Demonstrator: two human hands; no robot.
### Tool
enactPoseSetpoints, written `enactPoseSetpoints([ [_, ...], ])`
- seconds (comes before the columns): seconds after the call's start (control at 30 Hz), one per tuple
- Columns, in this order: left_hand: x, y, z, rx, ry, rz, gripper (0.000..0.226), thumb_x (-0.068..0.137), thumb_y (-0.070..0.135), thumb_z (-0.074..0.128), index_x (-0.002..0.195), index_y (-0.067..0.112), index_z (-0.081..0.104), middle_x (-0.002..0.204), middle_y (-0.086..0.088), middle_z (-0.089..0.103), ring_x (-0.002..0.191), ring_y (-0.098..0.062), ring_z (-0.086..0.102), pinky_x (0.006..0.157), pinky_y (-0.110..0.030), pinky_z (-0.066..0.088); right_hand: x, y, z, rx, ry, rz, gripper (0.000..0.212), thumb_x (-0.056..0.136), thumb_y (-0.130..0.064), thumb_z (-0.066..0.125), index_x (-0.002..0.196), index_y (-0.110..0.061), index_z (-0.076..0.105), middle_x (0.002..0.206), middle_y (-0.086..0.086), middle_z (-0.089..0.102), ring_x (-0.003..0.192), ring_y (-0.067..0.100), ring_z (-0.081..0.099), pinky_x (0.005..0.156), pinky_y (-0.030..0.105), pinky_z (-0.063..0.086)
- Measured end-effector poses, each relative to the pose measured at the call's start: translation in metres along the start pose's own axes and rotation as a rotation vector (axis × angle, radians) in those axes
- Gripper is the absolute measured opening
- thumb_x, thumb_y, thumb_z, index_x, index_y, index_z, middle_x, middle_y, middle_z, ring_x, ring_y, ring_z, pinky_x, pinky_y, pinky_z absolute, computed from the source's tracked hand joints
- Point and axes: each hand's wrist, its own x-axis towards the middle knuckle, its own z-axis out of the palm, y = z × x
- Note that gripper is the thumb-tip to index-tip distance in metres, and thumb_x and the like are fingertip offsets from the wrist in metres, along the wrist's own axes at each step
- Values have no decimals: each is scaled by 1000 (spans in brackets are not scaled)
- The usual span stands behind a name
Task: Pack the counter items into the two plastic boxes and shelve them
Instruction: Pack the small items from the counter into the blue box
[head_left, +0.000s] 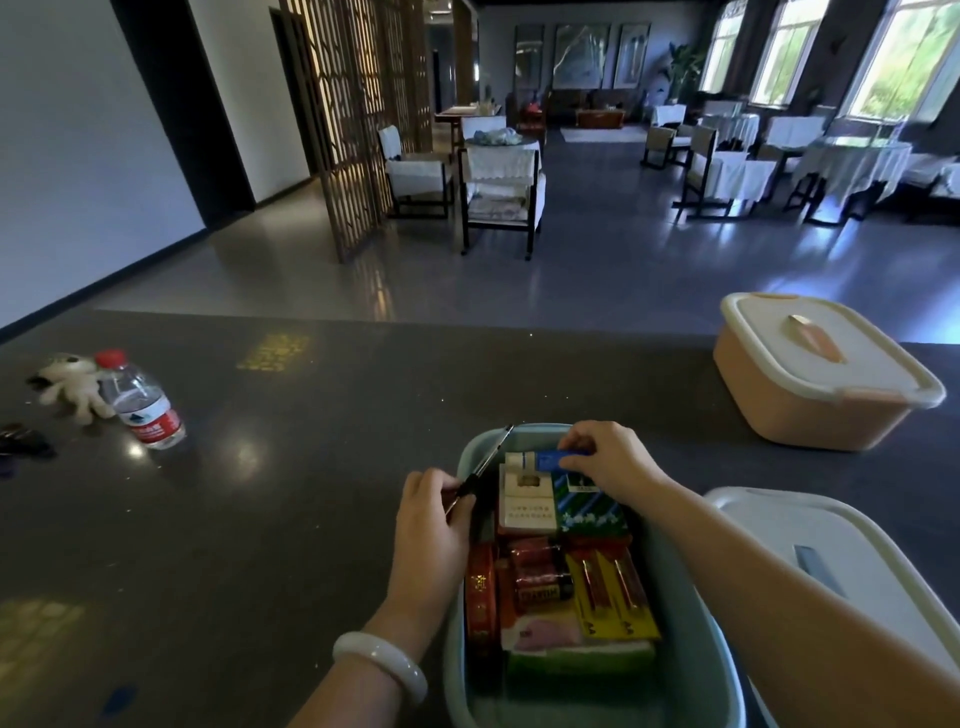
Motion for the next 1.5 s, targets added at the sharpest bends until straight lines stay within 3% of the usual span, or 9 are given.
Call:
enactPoseSetpoints([
  [0.23,-1,0,4,-2,62,32,25,84,10,71,90,25,52,93,13,48,88,9,52,73,-2,40,-12,17,5,-223,147,-213,22,83,-24,72,104,-24,66,104,-12,53,101,7,42,85,24,39],
  [0.57,-2,-1,3,-14,28,-13,21,87,15,68,95,27,53,98,11,49,91,8,52,75,-3,42,-5,14,6,-204,155,-180,17,86,-25,68,102,-28,67,99,-10,54,100,11,43,80,26,38],
  [0.7,-1,1,2,-11,-2,-4,21,88,17,68,93,31,53,98,14,48,94,11,49,75,-2,40,-11,5,10,-170,229,-237,23,84,-28,70,106,-29,65,102,-16,50,100,3,38,77,22,38],
  [0.83,6,3,1,83,-26,87,20,87,14,68,90,30,55,92,17,46,89,1,49,75,-4,37,-23,-14,15,-155,170,-442,30,82,-28,73,110,-32,66,104,-22,45,100,-7,36,76,11,36],
  [0.93,14,6,0,114,-96,150,13,86,16,69,91,26,62,90,16,49,90,-5,50,74,-9,37,-27,-21,18,-163,118,-500,28,81,-21,74,108,-27,69,102,-18,47,101,-5,39,84,12,37],
  [1.1,21,8,5,74,-115,200,14,82,17,74,93,22,66,92,18,46,95,-3,46,82,-14,39,-31,-14,17,-215,106,-507,13,84,-22,71,97,-23,72,96,-10,56,98,7,46,87,24,41],
  [1.23,17,5,10,69,-78,111,38,86,19,70,120,19,53,109,11,37,107,-4,36,89,-17,36,-26,6,11,-277,116,-398,9,85,-22,69,93,-25,72,95,-13,54,100,8,48,92,26,41],
  [1.37,12,4,12,47,-78,-31,42,94,18,58,134,16,44,119,5,36,116,-10,38,93,-16,32,-20,18,12,-305,119,-321,7,84,-22,70,89,-25,72,90,-14,49,98,9,48,91,27,41],
  [1.5,12,5,11,-37,-113,-127,34,98,20,51,132,19,48,122,3,39,102,-6,50,84,-11,38,-14,18,16,-295,139,-298,10,83,-23,71,92,-28,70,91,-15,49,93,4,42,81,22,36],
])
